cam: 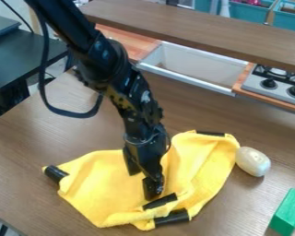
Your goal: Fold the cloth from bottom right to middle
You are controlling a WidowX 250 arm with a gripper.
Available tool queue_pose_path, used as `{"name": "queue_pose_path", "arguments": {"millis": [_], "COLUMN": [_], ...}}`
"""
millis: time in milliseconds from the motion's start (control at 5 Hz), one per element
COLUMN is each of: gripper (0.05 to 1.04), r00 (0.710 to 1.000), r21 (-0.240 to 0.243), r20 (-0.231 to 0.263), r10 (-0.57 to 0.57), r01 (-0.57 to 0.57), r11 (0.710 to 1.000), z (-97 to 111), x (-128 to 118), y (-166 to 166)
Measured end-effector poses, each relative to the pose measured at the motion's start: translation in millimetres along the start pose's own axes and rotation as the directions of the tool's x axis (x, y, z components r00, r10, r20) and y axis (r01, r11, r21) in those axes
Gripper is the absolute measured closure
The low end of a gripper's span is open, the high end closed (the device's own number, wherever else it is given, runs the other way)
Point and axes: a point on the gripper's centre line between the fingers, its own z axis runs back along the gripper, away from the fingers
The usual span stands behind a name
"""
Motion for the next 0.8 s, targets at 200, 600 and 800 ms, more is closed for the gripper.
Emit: {"name": "queue_pose_path", "arguments": {"millis": [200, 600, 800], "gripper": [0.084, 0.084, 0.084], "r00": [0.999, 0.995, 0.993], "r21": [-0.007, 0.001, 0.005], "r20": [0.0, -0.004, -0.005], "r10": [0.054, 0.105, 0.119], "r01": [-0.054, -0.105, -0.119], "r11": [0.999, 0.995, 0.993], "z": [0.1, -0.9, 0.5], "x": [3.0, 10.2, 13.4], "y": [19.6, 58.8, 75.2]}}
